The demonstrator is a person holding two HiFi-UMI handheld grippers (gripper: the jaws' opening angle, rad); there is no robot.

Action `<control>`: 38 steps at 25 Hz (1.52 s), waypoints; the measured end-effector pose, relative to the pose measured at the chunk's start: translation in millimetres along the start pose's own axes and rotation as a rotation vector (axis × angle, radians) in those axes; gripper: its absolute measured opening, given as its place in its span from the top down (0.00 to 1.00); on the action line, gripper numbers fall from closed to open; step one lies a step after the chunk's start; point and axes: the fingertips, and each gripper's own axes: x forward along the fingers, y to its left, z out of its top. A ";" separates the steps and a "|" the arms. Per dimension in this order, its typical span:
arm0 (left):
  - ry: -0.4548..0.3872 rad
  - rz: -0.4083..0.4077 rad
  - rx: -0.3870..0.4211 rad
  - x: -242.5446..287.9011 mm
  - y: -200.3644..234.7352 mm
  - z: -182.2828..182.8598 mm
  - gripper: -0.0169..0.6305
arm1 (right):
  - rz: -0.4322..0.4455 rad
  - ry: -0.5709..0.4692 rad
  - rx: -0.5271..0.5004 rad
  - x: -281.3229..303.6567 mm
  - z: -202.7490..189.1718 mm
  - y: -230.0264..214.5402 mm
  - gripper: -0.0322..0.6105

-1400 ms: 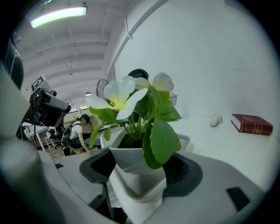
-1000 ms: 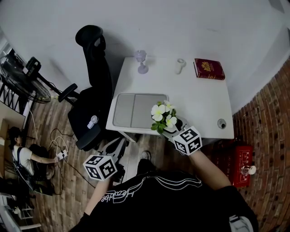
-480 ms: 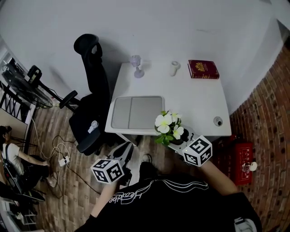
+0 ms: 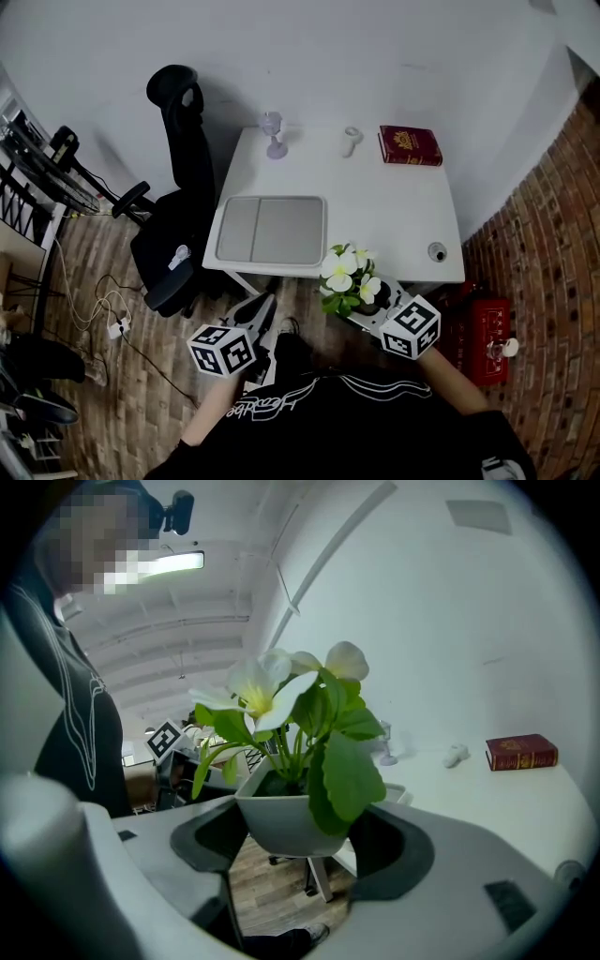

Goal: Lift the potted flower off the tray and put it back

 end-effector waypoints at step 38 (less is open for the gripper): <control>-0.057 0.124 -0.001 -21.1 64.0 59.0 0.90 | -0.027 0.082 -0.096 136.2 11.4 -61.5 0.43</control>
